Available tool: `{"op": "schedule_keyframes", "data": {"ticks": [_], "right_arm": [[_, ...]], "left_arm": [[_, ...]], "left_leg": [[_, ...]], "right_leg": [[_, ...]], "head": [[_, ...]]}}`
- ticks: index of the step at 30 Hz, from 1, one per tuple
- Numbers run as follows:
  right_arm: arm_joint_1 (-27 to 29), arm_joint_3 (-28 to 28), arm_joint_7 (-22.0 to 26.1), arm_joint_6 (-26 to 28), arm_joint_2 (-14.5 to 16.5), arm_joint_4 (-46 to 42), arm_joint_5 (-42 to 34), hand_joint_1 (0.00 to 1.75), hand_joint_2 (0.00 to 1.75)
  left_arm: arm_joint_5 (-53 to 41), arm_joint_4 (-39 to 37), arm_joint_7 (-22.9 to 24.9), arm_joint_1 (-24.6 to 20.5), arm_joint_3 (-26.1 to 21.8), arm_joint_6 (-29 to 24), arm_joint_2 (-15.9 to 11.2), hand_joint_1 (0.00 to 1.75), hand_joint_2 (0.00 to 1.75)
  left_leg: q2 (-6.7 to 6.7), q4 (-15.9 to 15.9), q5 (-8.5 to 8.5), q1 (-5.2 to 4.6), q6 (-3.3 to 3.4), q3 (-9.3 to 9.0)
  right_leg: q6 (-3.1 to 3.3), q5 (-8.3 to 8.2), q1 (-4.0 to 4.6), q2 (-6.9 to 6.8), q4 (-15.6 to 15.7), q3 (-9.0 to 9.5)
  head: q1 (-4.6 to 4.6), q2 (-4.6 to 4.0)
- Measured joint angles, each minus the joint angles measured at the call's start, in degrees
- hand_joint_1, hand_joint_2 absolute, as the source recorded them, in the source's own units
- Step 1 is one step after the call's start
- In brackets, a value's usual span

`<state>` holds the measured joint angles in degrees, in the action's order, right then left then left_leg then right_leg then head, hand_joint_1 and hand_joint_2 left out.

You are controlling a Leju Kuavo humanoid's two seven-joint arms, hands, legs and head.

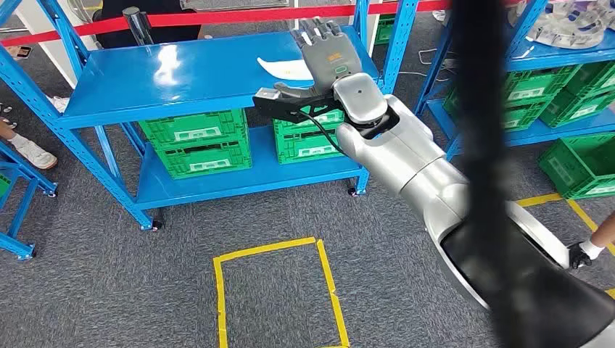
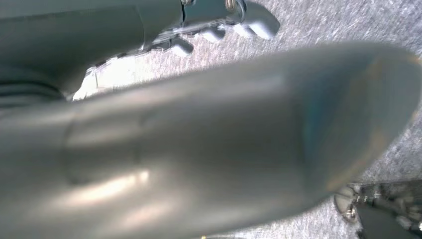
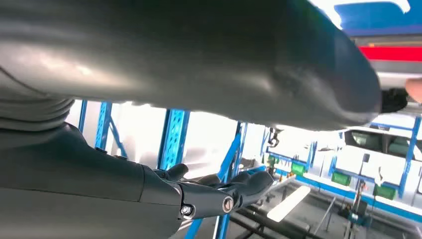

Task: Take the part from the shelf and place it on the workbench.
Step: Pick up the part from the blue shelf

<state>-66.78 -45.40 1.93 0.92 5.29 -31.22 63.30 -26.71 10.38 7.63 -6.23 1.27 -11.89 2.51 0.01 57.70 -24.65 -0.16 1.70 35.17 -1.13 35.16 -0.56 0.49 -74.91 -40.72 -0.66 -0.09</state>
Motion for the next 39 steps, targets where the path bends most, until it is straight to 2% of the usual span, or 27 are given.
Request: {"op": "schedule_keyframes", "data": {"ticks": [1, 3, 4, 6, 7, 8, 9, 11, 13, 15, 17, 18, 19, 21, 22, 23, 25, 27, 28, 29, 31, 32, 33, 34, 37, 38, 39], "right_arm": [[0.1, 0.0, 0.0, 0.0, 0.0, 0.0, 0.0, 0.0, 0.0], [0.4, 0.0, 0.0, 0.0, 0.0, 0.0, 0.0, 0.0, 0.0], [0.5, 0.0, 0.0, 0.0, 0.0, 0.0, 0.0, 0.0, 0.0], [0.5, 0.0, 0.0, 0.0, 0.0, 0.0, 0.0, 0.0, 0.0], [0.5, 0.0, 0.0, 0.0, 0.0, 0.0, 0.0, 0.0, 0.0], [0.5, 0.0, 0.0, 0.0, 0.0, 0.0, 0.0, 0.0, 0.0], [0.5, 0.0, 0.0, 0.0, 0.1, 0.0, -0.1, 0.0, 0.0], [0.2, 0.0, 0.0, 0.0, 0.2, 0.0, -0.1, 0.0, 0.0], [0.1, -0.1, 0.2, -0.1, 0.8, 0.0, -0.4, 0.0, 0.0], [0.5, -0.3, 0.6, -0.1, 1.5, 0.1, -0.9, 0.0, 0.0], [1.4, -0.9, 0.9, 0.0, 2.0, 0.1, -1.4, 0.0, 0.0], [1.8, -1.1, 0.9, 0.1, 2.2, 0.1, -1.6, 0.0, 0.0], [2.2, -1.4, 1.0, 0.2, 2.3, 0.1, -1.7, 0.0, 0.0], [2.8, -1.7, 0.8, 0.4, 2.4, 0.3, -2.0, 0.0, 0.0], [3.1, -1.9, 0.7, 0.4, 2.4, 0.5, -2.1, 0.0, 0.0], [3.3, -2.0, 0.5, 0.3, 2.4, 0.7, -2.3, 0.0, 0.0], [3.7, -2.1, 0.1, 0.3, 2.5, 1.3, -2.7, 0.0, 0.0], [3.9, -2.2, -0.1, 0.4, 2.5, 1.8, -3.0, 0.0, 0.0], [4.0, -2.3, -0.1, 0.4, 2.5, 2.1, -3.1, 0.0, 0.0], [4.2, -2.5, 0.0, 0.4, 2.4, 2.5, -3.2, 0.0, 0.0], [5.0, -2.9, 0.1, 0.4, 2.4, 3.2, -3.2, 0.0, 0.0], [5.4, -3.0, 0.2, 0.4, 2.4, 3.5, -3.3, 0.0, 0.0], [5.8, -3.0, 0.2, 0.3, 2.4, 3.8, -3.5, 0.0, 0.0], [6.0, -3.1, 0.2, 0.2, 2.4, 4.1, -3.6, 0.0, 0.0], [6.2, -3.1, 0.4, 0.3, 2.2, 4.8, -3.9, 0.0, 0.0], [6.3, -3.1, 0.4, 0.3, 2.1, 5.0, -4.0, 0.0, 0.0], [6.4, -3.1, 0.4, 0.3, 2.0, 5.1, -4.0, 0.0, 0.0]], "left_arm": [[0.0, 0.0, 0.0, 0.1, 0.0, 0.0, 0.0, 0.0, 0.0], [0.0, 0.0, 0.0, 0.2, 0.0, 0.0, 0.0, 0.0, 0.0], [0.0, 0.0, 0.0, 0.2, 0.0, 0.0, 0.1, 0.0, 0.0], [0.0, 0.0, 0.0, 0.2, 0.0, 0.0, 0.1, 0.0, 0.0], [0.0, 0.0, 0.0, 0.1, 0.0, 0.0, 0.1, 0.0, 0.0], [0.0, 0.0, 0.0, 0.0, 0.0, 0.0, 0.2, 0.0, 0.0], [0.0, 0.0, 0.0, 0.0, 0.0, 0.0, 0.2, 0.0, 0.0], [0.0, 0.0, 0.0, 0.0, 0.0, 0.0, 0.2, 0.0, 0.0], [0.0, 0.0, -0.1, -0.1, 0.0, 0.0, 0.1, 0.0, 0.0], [0.1, 0.0, -0.2, -0.1, 0.0, 0.0, 0.2, 0.0, 0.0], [0.3, 0.0, -0.1, -0.1, 0.0, 0.0, 0.2, 0.0, 0.0], [0.3, 0.0, 0.0, -0.1, 0.0, 0.0, 0.1, 0.0, 0.0], [0.4, 0.0, 0.0, 0.0, 0.0, 0.0, 0.1, 0.0, 0.0], [0.4, 0.0, 0.0, 0.1, 0.0, 0.0, 0.1, 0.0, 0.0], [0.4, -0.1, 0.1, 0.1, 0.0, 0.0, 0.1, 0.0, 0.0], [0.4, -0.1, 0.1, 0.1, 0.0, 0.0, 0.2, 0.0, 0.0], [0.4, -0.1, 0.3, 0.1, -0.1, 0.0, 0.3, 0.0, 0.0], [0.3, 0.0, 0.5, 0.1, -0.1, 0.0, 0.3, 0.0, 0.0], [0.3, 0.0, 0.5, 0.1, -0.1, 0.0, 0.3, 0.0, 0.0], [0.2, 0.0, 0.6, 0.0, -0.2, 0.0, 0.3, 0.0, 0.0], [0.2, 0.0, 0.6, 0.1, -0.2, 0.0, 0.4, 0.0, 0.0], [0.2, 0.0, 0.6, 0.1, -0.2, 0.0, 0.4, 0.0, 0.0], [0.2, 0.0, 0.6, 0.1, -0.2, 0.0, 0.4, 0.0, 0.0], [0.2, 0.0, 0.5, 0.2, -0.2, 0.0, 0.4, 0.0, 0.0], [0.2, -0.1, 0.2, 0.2, -0.2, 0.0, 0.5, 0.0, 0.0], [0.3, -0.1, 0.1, 0.1, -0.2, 0.0, 0.6, 0.0, 0.0], [0.3, -0.1, 0.1, 0.1, -0.2, 0.0, 0.6, 0.0, 0.0]], "left_leg": [[-0.07, 0.0, -0.3, -0.03, 0.0, -0.37], [-0.21, 0.0, -1.28, -0.18, -0.03, -1.61], [-0.26, 0.0, -1.97, -0.3, -0.09, -2.52], [-0.28, 0.2, -3.43, -0.53, -0.35, -3.9], [-0.29, 0.2, -4.15, -0.63, -0.58, -4.41], [-0.32, 0.5, -4.6, -0.67, -0.86, -4.83], [-0.38, 0.8, -4.78, -0.72, -1.18, -5.27], [-0.38, 3.2, -4.14, -0.64, -1.84, -4.37], [-0.35, 8.6, -3.68, -0.44, -2.6, -0.96], [-0.32, 14.4, -5.68, 0.02, -3.32, 3.47], [-0.3, 16.2, -8.22, 0.47, -3.84, 6.54], [-0.28, 14.9, -8.11, 0.66, -4.02, 6.94], [-0.26, 12.1, -6.59, 0.83, -4.19, 6.55], [-0.07, 4.8, -0.92, 1.1, -4.33, 4.86], [0.07, 2.3, 1.19, 1.1, -4.09, 4.12], [0.17, 0.9, 2.48, 1.05, -3.69, 3.71], [0.19, 0.6, 2.37, 0.94, -2.63, 3.14], [0.06, 0.5, 1.87, 0.99, -1.79, 2.3], [-0.01, 0.4, 1.45, 0.98, -1.44, 1.74], [-0.03, 0.4, 0.9, 0.92, -1.15, 1.19], [-0.11, 0.4, -0.32, 0.74, -0.78, -0.02], [-0.19, 0.4, -0.96, 0.61, -0.68, -0.74], [-0.3, 0.4, -1.63, 0.44, -0.62, -1.56], [-0.4, 0.4, -2.32, 0.24, -0.6, -2.45], [-0.51, 0.4, -4.38, -0.34, -0.85, -4.69], [-0.53, 0.4, -4.96, -0.42, -1.08, -5.15], [-0.57, 0.6, -5.28, -0.45, -1.38, -5.55]], "right_leg": [[0.06, 0.61, 0.01, 0.0, 0.0, -0.61], [0.32, 0.37, 0.11, -0.02, 2.1, -1.38], [0.67, -1.61, 0.25, -0.04, 5.2, -1.08], [1.54, -8.51, 0.75, -0.18, 12.7, 0.37], [1.84, -11.09, 0.99, -0.19, 15.1, 1.06], [2.07, -12.59, 1.12, -0.16, 16.5, 1.52], [2.21, -12.66, 1.2, -0.06, 16.7, 1.89], [2.81, -12.39, 0.91, 0.01, 17.0, 3.05], [3.38, -11.6, 0.6, 0.08, 17.1, 4.28], [3.55, -10.48, 0.46, 0.25, 17.1, 5.38], [3.33, -9.2, 0.29, 0.43, 17.1, 6.75], [3.14, -8.49, 0.16, 0.47, 17.1, 7.55], [2.9, -7.77, 0.01, 0.48, 17.0, 8.42], [2.29, -6.27, -0.2, 0.47, 16.8, 9.94], [1.91, -5.61, -0.19, 0.48, 16.8, 10.42], [1.5, -5.13, -0.15, 0.49, 16.9, 10.78], [0.77, -4.95, -0.04, 0.5, 16.6, 11.07], [0.28, -5.61, -0.11, 0.29, 13.6, 9.64], [0.12, -5.6, -0.15, 0.15, 10.7, 7.76], [-0.02, -5.03, -0.11, 0.02, 7.1, 5.26], [-0.11, -2.21, 0.05, -0.06, 1.4, 0.35], [-0.03, -1.05, 0.13, -0.07, 0.4, -1.26], [0.24, -1.03, 0.24, -0.07, 1.2, -2.04], [0.66, -2.36, 0.41, -0.08, 3.5, -2.08], [2.37, -11.09, 1.37, -0.06, 14.0, 0.03], [2.68, -12.99, 1.66, -0.02, 15.9, 0.66], [2.87, -13.63, 1.84, 0.07, 16.8, 1.07]], "head": [[0.0, 0.0], [0.01, 0.0], [0.01, 0.0], [-0.04, 0.0], [-0.07, 0.0], [-0.08, 0.0], [-0.07, 0.0], [-0.02, 0.0], [-0.18, 0.0], [-0.32, 0.0], [-0.31, 0.0], [-0.32, 0.0], [-0.31, 0.0], [-0.37, 0.0], [-0.4, 0.0], [-0.43, 0.0], [-0.38, 0.0], [-0.27, 0.0], [-0.24, 0.0], [-0.2, 0.0], [-0.18, 0.0], [-0.17, 0.0], [-0.16, 0.0], [-0.16, 0.0], [-0.2, 0.0], [-0.23, 0.0], [-0.24, 0.0]]}}
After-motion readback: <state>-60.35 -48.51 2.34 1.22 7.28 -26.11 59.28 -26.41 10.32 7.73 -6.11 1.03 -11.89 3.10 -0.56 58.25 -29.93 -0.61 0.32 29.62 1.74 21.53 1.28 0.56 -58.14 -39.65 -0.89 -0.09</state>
